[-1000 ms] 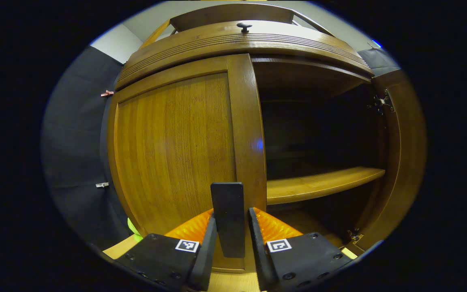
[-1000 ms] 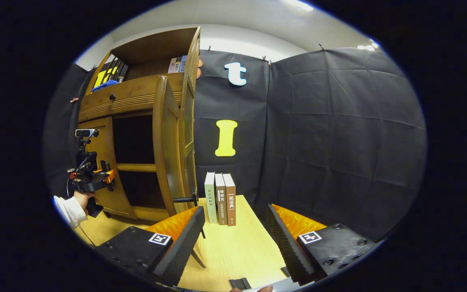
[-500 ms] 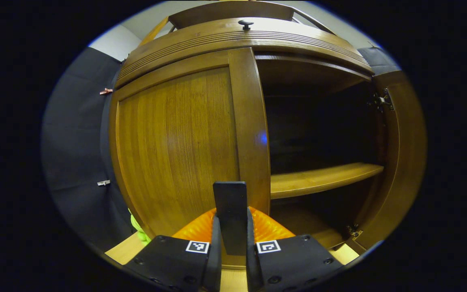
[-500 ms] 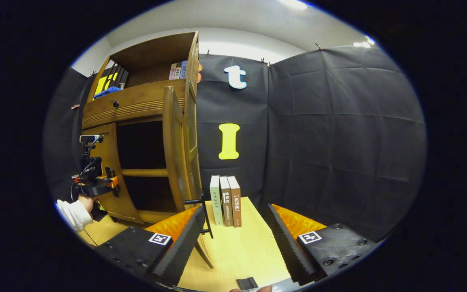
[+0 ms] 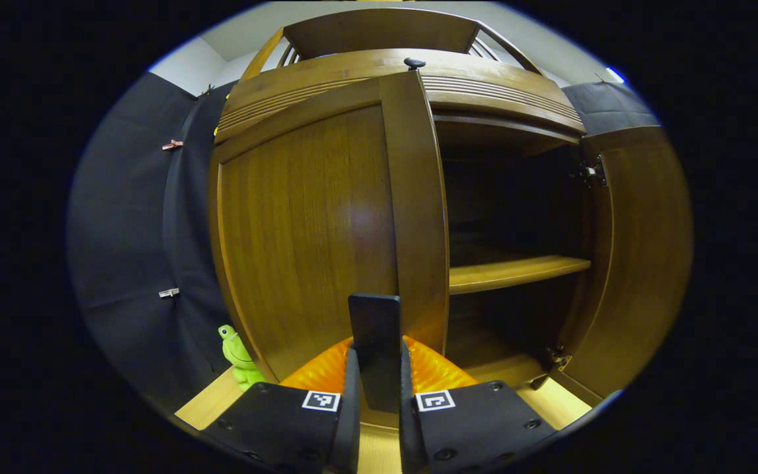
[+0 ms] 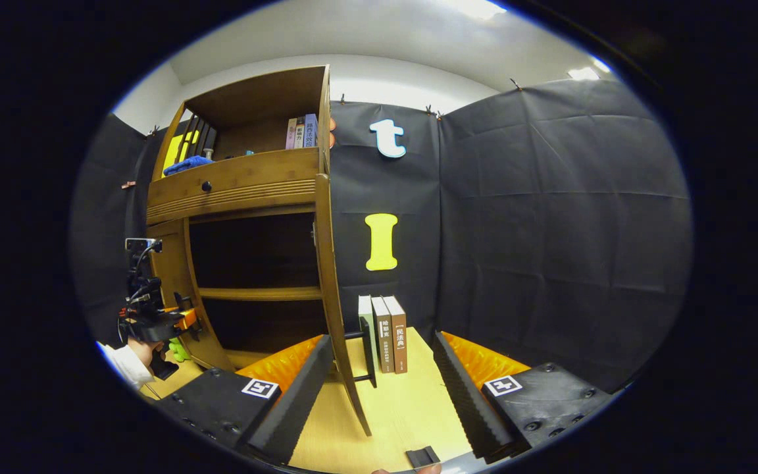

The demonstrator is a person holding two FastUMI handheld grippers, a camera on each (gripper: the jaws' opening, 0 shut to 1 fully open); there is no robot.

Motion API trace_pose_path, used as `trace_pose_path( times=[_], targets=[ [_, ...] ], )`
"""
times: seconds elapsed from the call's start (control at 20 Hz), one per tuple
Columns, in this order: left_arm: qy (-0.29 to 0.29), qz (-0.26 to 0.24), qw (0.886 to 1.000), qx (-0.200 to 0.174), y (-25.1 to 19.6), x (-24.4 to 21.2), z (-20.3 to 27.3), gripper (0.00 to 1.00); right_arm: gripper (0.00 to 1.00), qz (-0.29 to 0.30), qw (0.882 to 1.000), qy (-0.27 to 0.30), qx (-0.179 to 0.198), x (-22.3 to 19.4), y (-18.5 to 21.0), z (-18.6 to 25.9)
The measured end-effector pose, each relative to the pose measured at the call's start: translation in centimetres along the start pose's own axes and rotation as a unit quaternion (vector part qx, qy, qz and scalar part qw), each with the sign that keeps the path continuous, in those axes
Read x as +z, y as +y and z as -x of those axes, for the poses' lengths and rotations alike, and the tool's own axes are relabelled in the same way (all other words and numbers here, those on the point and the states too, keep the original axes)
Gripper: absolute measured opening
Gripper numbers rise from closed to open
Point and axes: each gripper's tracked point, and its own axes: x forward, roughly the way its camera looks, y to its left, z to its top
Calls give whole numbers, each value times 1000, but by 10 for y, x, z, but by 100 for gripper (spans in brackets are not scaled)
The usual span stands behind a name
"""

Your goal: Open the right door of the double-door shoe cabinet with the right hand, and open the left door with the left hand.

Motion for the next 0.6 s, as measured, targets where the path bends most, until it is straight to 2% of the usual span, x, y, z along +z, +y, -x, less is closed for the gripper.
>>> trace_pose_path(
  times=[0.05, 0.1, 0.5, 0.55, 0.6],
  targets=[
    [1, 0, 1000, -2, 3, 0, 6, 28, 95, -1, 1000, -1, 2, 1, 6, 2],
    [2, -1, 1000, -4, 4, -2, 10, 28, 98, -3, 1000, -1, 4, 0, 11, 5],
    [1, -2, 1000, -16, 37, -12, 57, 26, 97, -6, 1000, 2, 29, -2, 65, 12],
    [1, 0, 1000, -17, 41, -13, 62, 25, 100, -5, 999, 2, 34, -2, 72, 12],
    [1, 1, 1000, -18, 45, -13, 65, 25, 93, -4, 999, 1, 37, -2, 79, 13]
  ],
)
